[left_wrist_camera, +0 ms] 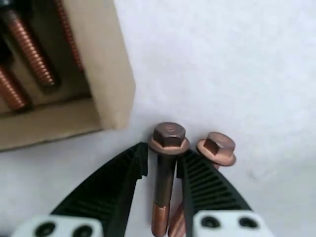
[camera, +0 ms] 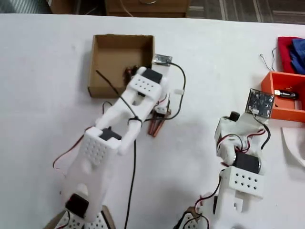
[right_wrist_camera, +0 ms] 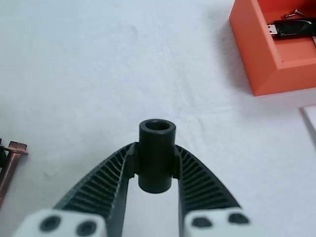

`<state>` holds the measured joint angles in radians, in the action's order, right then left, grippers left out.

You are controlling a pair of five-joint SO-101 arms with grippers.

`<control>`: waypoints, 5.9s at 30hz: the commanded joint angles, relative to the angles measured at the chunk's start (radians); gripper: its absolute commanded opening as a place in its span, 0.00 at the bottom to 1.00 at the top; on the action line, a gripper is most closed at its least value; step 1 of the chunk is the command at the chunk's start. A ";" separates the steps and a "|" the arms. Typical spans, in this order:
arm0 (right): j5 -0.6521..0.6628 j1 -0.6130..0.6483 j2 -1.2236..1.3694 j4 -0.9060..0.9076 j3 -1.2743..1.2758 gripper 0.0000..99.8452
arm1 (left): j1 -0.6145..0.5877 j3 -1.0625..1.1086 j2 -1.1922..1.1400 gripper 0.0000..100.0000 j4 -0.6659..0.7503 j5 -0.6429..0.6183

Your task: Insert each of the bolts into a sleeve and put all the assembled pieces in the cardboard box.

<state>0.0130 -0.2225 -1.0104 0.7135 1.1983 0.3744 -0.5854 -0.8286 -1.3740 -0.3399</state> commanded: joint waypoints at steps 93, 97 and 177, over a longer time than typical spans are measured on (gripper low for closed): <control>-0.011 0.627 -0.789 -0.490 0.466 0.02 | 0.207 1.020 1.527 0.03 0.878 -0.003; -0.012 0.627 -0.789 -0.493 0.466 0.02 | 0.209 1.020 1.527 0.03 0.832 0.075; -0.014 0.633 -0.788 -0.495 0.494 0.02 | 0.160 1.234 1.528 0.03 0.858 0.064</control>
<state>0.0069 0.4081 -1.7806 0.2470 1.6817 0.5462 0.6544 0.6843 -0.5132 -0.2662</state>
